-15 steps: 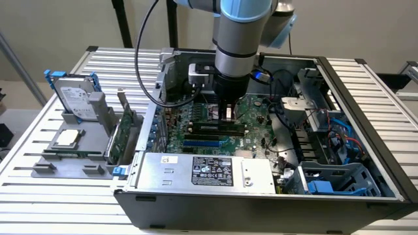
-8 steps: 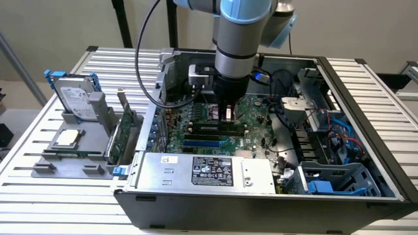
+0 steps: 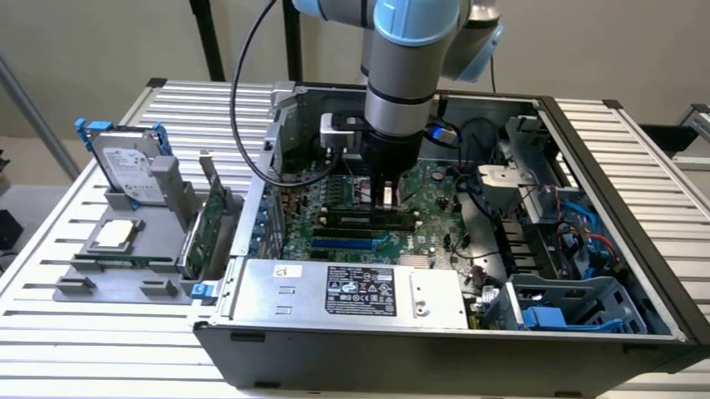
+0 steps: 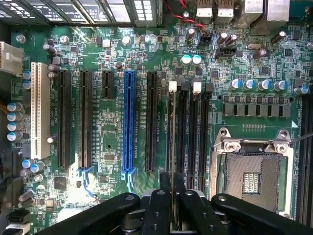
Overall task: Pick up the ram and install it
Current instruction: 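Press down the ram until it locks into place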
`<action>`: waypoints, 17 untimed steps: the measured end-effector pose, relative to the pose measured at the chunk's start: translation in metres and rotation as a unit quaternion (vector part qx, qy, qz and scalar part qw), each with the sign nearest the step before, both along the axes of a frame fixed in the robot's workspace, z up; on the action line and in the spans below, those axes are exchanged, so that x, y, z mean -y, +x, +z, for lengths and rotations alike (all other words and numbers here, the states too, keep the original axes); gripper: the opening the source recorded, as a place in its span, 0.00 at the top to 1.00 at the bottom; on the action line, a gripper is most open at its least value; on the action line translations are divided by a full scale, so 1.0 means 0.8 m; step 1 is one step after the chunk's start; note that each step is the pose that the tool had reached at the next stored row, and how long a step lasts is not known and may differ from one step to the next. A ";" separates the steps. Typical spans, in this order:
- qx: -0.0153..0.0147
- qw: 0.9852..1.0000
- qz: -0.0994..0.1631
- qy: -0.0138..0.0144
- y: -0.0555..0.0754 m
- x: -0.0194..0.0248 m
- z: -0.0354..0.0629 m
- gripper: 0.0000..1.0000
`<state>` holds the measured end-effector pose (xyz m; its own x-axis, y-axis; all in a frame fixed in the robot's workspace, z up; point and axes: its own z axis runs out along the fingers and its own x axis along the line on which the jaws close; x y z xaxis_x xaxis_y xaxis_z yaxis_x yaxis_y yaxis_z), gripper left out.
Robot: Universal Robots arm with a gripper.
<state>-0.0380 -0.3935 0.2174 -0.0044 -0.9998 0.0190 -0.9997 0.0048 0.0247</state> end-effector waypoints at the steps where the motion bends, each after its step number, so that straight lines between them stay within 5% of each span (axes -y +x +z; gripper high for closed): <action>1: 0.000 1.000 0.000 0.000 0.000 0.0000 0.000 0.00; 4: 0.000 1.000 0.000 0.000 0.000 -0.0001 0.002 0.00; 12: 0.000 1.000 0.000 0.004 0.000 0.0000 0.036 0.00; 13: 0.000 1.000 0.000 0.004 0.000 0.0000 0.038 1.00; 17: 0.000 1.000 0.000 0.006 0.000 0.0000 0.039 1.00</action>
